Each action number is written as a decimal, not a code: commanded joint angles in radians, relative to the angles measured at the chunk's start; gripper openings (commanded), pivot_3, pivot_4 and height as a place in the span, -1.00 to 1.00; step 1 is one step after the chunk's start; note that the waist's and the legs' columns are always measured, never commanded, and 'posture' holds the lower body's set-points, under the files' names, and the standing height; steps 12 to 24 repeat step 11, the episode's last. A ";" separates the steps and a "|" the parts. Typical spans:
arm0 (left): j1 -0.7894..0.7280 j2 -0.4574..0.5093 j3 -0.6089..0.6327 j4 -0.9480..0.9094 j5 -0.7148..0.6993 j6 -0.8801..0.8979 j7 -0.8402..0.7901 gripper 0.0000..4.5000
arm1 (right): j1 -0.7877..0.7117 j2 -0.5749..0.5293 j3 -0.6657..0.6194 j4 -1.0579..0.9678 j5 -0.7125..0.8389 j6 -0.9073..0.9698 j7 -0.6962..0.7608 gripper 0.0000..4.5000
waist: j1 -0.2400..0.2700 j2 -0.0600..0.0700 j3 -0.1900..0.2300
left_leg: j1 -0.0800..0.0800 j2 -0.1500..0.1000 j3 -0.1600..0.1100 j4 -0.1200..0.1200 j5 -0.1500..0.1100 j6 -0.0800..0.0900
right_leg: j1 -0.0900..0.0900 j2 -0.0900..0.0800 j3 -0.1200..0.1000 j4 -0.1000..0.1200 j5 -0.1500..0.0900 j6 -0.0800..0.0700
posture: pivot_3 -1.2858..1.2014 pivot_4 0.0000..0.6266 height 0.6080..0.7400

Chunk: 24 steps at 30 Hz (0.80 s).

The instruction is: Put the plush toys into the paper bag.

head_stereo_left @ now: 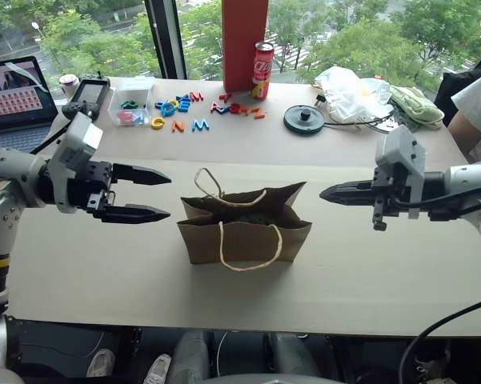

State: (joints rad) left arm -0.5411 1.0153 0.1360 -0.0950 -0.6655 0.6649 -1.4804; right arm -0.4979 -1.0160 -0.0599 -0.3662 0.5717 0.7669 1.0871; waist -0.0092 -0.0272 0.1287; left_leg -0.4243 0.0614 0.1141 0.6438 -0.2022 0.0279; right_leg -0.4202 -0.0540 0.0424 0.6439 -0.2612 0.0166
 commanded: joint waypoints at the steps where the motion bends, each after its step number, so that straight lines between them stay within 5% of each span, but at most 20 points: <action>1: -0.013 -0.001 0.009 0.000 -0.016 0.007 0.013 0.69 | -0.023 -0.023 -0.038 -0.019 0.008 -0.012 0.004 -1.00 | 0.000 0.000 0.000 | 0.000 0.000 0.000 0.000 0.000 0.000 | 0.000 0.000 0.000 0.000 0.000 0.000 | 0.03 -0.52 1.00; 24: -0.028 -0.018 0.004 0.011 -0.021 0.011 0.019 0.69 | -0.020 -0.018 -0.034 -0.019 0.005 -0.010 -0.005 -1.00 | 0.000 0.000 0.000 | 0.000 0.000 0.000 0.000 0.000 0.000 | 0.000 0.000 0.000 0.000 0.000 0.000 | 0.03 -0.52 1.00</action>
